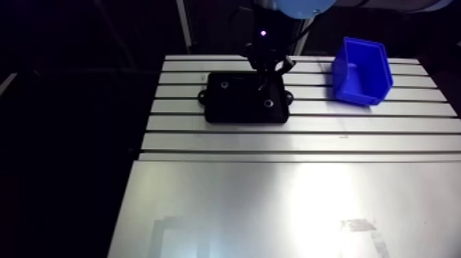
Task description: Pick up the M10 bolt from the tray and put it into the blue bin.
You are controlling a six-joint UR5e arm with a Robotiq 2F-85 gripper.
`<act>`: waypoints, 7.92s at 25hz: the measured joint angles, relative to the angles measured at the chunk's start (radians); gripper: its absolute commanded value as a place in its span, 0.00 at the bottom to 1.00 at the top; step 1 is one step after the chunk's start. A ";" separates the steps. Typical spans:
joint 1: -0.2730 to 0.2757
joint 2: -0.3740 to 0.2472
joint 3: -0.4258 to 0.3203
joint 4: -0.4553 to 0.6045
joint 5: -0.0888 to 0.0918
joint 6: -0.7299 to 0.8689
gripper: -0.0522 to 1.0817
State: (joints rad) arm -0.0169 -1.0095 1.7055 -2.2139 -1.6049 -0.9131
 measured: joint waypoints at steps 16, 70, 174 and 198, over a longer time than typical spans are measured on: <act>0.001 -0.021 0.009 0.004 -0.002 0.000 0.94; -0.311 -0.346 -0.154 0.340 0.033 -1.512 0.99; -0.372 -0.133 -0.057 0.099 -0.050 -2.325 0.06; -0.265 -0.389 -0.220 0.562 0.033 -1.101 0.06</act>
State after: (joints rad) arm -0.2815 -1.3983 1.4851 -1.6517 -1.5721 -2.0142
